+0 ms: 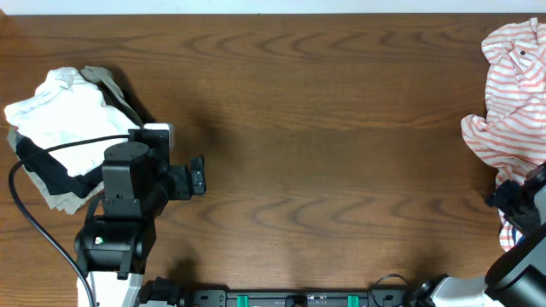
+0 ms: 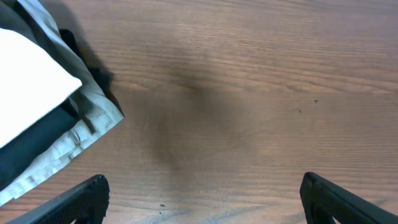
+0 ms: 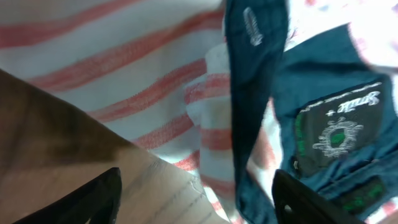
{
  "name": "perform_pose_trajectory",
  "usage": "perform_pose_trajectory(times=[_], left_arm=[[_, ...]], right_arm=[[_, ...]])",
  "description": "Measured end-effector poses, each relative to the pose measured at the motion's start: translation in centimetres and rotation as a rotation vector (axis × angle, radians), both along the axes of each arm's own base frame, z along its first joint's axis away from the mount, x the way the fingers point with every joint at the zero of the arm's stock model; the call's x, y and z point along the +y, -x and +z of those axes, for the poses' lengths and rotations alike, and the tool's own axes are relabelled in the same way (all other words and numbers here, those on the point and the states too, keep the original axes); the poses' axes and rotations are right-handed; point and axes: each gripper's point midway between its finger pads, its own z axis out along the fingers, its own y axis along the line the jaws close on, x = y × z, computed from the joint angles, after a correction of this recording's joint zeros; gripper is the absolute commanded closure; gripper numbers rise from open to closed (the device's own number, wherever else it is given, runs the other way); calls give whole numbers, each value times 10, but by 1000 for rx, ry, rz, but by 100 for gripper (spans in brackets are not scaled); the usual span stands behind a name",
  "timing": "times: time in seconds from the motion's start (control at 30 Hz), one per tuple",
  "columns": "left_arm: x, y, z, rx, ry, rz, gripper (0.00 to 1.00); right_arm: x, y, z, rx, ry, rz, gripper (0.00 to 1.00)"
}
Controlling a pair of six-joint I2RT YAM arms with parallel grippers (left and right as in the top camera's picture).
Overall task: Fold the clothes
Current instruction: 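Reach the right gripper to the striped shirt and grasp its collar, then drag the striped shirt with the right gripper toward the table center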
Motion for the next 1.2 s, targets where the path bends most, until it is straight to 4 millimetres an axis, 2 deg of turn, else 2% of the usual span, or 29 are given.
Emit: perform_pose_trajectory(times=[0.07,0.13,0.17,0.3,0.33,0.47,0.57,0.67,0.73,0.83,0.87,0.9,0.97,1.03,1.2], left_arm=[[0,0,0,0,0,0,2],[0,0,0,0,0,0,2],[0,0,0,1,0,0,2],[0,0,0,0,0,0,2],[0,0,0,0,0,0,2],[0,0,0,1,0,0,2],[0,0,0,1,0,0,2],[0,0,0,1,0,0,2],[0,0,0,0,0,0,2],[0,0,0,0,0,0,2],[0,0,0,0,0,0,2],[0,0,0,0,0,0,2],[0,0,0,0,0,0,2],[0,0,0,0,0,0,2],[0,-1,1,-3,0,0,2]], right_arm=[[1,1,-5,14,-12,0,30],[2,3,-12,31,-26,-1,37],[0,1,-12,30,-20,1,46],[-2,-1,-15,31,-23,-1,94],[-2,-1,-15,33,-25,3,99],[0,-5,-16,13,-43,3,99],[11,-19,-9,-34,-98,35,99],[28,-45,16,-116,-138,116,99],[42,-68,43,-195,-146,201,99],[78,-103,91,-322,-147,363,99],[98,-112,107,-362,-152,435,99],[114,-118,117,-390,-162,488,99],[159,-126,134,-433,-198,626,99],[202,-130,141,-451,-243,748,99],[301,-143,141,-481,-334,1010,98]])
